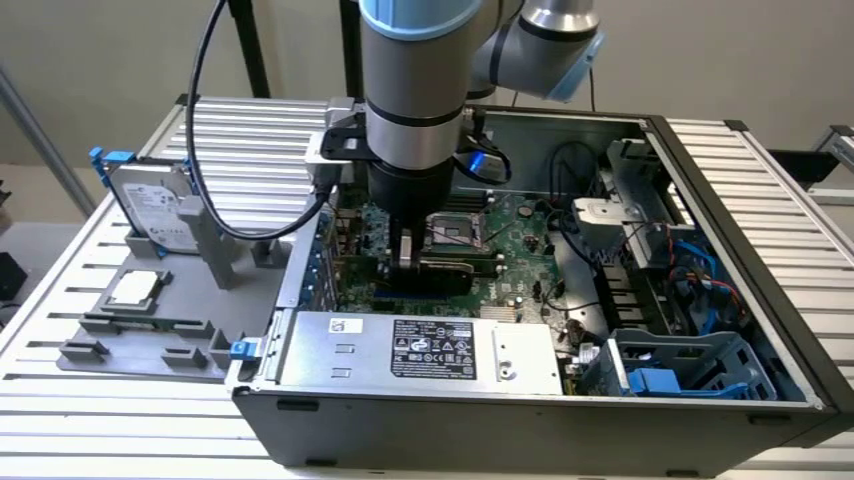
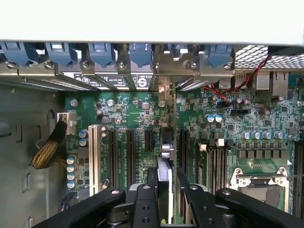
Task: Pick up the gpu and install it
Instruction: 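Insert the gpu into the slot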
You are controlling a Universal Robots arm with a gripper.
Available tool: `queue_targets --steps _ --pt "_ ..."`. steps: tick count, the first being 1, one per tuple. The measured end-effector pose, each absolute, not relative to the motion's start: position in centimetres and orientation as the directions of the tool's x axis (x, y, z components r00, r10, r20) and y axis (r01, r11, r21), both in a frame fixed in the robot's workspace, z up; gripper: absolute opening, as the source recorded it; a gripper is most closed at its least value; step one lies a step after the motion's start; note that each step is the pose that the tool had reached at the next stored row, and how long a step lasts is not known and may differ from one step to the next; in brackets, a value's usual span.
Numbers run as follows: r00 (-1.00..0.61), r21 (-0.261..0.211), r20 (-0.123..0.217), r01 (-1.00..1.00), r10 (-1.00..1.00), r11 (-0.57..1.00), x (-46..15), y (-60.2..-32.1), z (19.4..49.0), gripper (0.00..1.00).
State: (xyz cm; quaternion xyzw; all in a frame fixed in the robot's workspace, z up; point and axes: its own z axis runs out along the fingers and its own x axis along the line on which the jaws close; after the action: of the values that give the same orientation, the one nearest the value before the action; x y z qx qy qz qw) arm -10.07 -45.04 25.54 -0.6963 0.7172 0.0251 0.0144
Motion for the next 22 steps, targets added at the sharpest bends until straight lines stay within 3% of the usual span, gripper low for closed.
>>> queue_targets --steps 22 --pt "-0.03 0.017 -0.055 -0.999 -0.998 0.029 -10.06 -45.01 25.42 0.0"
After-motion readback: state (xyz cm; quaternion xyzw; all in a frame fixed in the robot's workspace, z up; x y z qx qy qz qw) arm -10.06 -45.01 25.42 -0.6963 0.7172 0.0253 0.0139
